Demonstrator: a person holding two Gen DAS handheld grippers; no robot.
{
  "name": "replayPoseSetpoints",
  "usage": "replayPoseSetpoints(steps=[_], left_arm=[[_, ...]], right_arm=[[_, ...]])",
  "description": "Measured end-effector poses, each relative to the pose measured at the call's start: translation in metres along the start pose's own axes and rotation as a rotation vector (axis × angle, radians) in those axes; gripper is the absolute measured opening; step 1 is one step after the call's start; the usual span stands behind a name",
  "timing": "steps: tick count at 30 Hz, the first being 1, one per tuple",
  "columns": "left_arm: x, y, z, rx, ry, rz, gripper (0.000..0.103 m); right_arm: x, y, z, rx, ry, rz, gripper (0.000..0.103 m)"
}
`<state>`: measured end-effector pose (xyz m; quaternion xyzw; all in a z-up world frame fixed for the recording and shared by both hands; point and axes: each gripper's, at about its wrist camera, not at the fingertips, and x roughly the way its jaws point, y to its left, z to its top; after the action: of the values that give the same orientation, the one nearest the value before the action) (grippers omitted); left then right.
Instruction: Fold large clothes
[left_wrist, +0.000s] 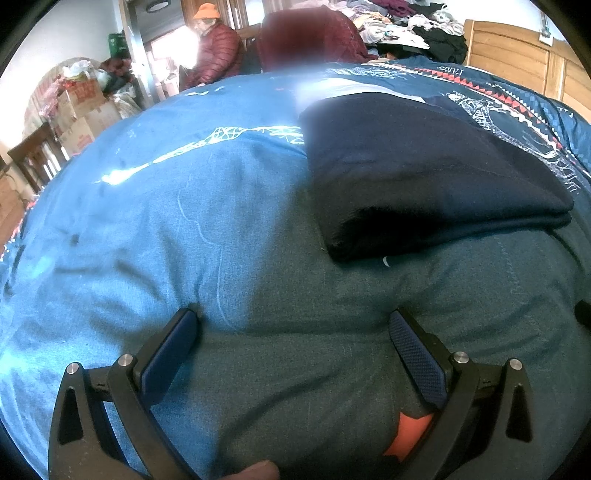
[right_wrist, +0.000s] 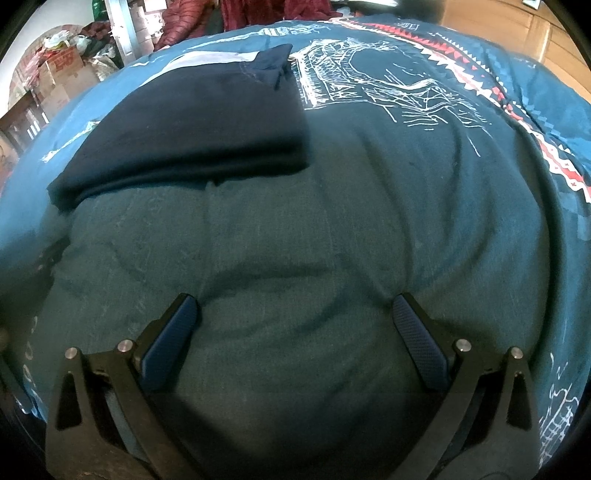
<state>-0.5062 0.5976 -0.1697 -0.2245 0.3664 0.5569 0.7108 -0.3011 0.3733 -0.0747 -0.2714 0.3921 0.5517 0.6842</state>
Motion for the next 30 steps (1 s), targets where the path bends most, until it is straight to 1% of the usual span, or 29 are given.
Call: replayPoseSetpoints(steps=[30], left_arm=[[-0.0005, -0.0008, -0.0002, 0.001, -0.002, 0.002, 0.103]], right_arm=[[0.0002, 0.0004, -0.0004, -0.002, 0.01, -0.009, 0.103]])
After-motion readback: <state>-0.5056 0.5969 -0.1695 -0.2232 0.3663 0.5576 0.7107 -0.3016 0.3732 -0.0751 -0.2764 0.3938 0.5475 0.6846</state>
